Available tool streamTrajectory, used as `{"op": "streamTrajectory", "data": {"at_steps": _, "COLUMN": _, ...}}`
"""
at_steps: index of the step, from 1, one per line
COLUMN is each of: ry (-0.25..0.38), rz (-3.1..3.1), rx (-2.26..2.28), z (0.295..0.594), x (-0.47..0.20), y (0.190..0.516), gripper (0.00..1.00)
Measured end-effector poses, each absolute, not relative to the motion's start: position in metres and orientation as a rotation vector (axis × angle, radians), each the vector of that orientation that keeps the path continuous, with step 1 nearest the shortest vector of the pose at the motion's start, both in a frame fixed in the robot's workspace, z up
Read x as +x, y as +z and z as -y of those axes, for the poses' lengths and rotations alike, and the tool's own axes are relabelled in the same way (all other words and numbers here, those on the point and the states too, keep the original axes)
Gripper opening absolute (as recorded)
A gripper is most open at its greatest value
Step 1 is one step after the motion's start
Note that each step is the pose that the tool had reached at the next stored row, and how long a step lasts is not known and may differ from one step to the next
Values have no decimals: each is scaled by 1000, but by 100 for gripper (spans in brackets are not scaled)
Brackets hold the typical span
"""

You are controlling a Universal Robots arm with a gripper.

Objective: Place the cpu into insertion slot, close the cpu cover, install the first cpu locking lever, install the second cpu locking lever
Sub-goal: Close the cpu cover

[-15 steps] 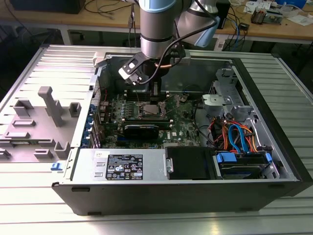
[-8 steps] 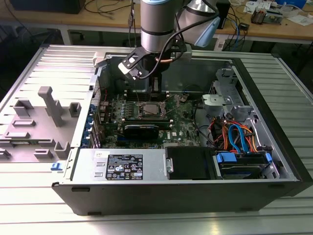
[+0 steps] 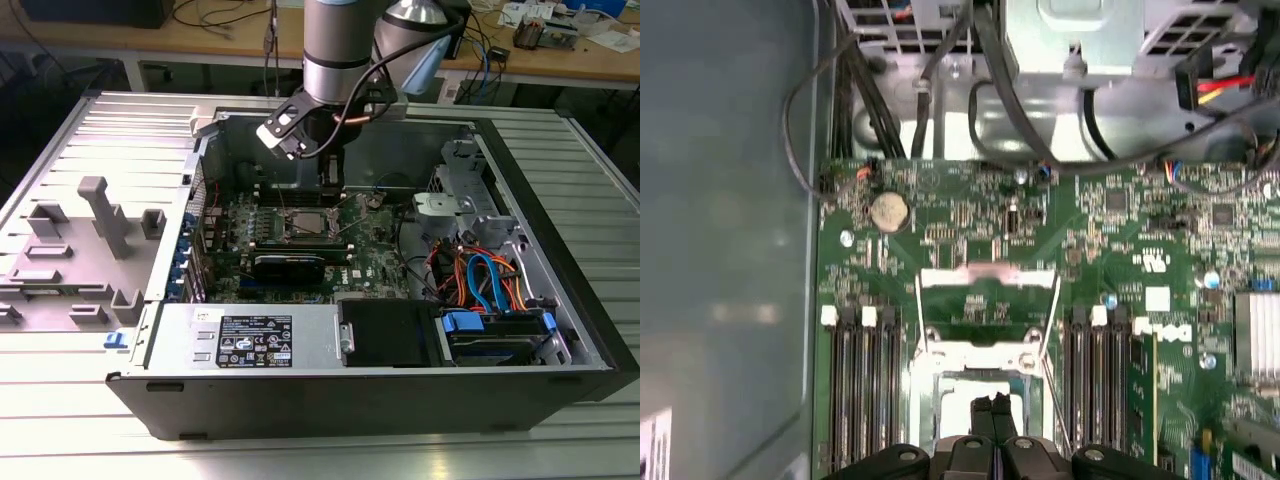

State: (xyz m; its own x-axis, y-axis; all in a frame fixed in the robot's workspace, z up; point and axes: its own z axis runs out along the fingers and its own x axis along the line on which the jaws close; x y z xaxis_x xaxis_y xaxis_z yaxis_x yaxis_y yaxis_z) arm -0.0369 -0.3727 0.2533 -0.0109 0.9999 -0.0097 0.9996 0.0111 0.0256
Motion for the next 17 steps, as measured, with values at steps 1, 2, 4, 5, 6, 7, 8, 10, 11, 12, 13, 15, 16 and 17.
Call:
{"op": "streamTrajectory", "data": {"at_steps": 1, "ry": 17, "rz": -2216, "rx": 2192, "z": 373, "x": -35, "y": 254, "gripper": 11}}
{"op": "streamTrajectory", "data": {"at_steps": 2, "ry": 17, "rz": -2216, "rx": 2192, "z": 373, "x": -34, "y": 254, "gripper": 11}}
{"op": "streamTrajectory", "data": {"at_steps": 4, "ry": 17, "rz": -2216, "rx": 2192, "z": 373, "x": -33, "y": 259, "gripper": 11}}
{"op": "streamTrajectory", "data": {"at_steps": 5, "ry": 17, "rz": -2216, "rx": 2192, "z": 373, "x": -33, "y": 260, "gripper": 11}}
{"op": "streamTrajectory", "data": {"at_steps": 6, "ry": 17, "rz": -2216, "rx": 2192, "z": 373, "x": -33, "y": 261, "gripper": 11}}
{"op": "streamTrajectory", "data": {"at_steps": 7, "ry": 17, "rz": -2216, "rx": 2192, "z": 373, "x": -32, "y": 261, "gripper": 11}}
{"op": "streamTrajectory", "data": {"at_steps": 8, "ry": 17, "rz": -2216, "rx": 2192, "z": 373, "x": -32, "y": 261, "gripper": 11}}
{"op": "streamTrajectory", "data": {"at_steps": 10, "ry": 17, "rz": -2216, "rx": 2192, "z": 373, "x": -32, "y": 261, "gripper": 11}}
{"op": "streamTrajectory", "data": {"at_steps": 11, "ry": 17, "rz": -2216, "rx": 2192, "z": 373, "x": -32, "y": 261, "gripper": 11}}
{"op": "streamTrajectory", "data": {"at_steps": 12, "ry": 17, "rz": -2216, "rx": 2192, "z": 373, "x": -31, "y": 261, "gripper": 11}}
{"op": "streamTrajectory", "data": {"at_steps": 13, "ry": 17, "rz": -2217, "rx": 2192, "z": 373, "x": -31, "y": 261, "gripper": 11}}
{"op": "streamTrajectory", "data": {"at_steps": 15, "ry": 17, "rz": -2216, "rx": 2192, "z": 373, "x": -30, "y": 261, "gripper": 11}}
{"op": "streamTrajectory", "data": {"at_steps": 16, "ry": 17, "rz": -2216, "rx": 2192, "z": 373, "x": -30, "y": 261, "gripper": 11}}
{"op": "streamTrajectory", "data": {"at_steps": 17, "ry": 17, "rz": -2216, "rx": 2192, "z": 373, "x": -29, "y": 261, "gripper": 11}}
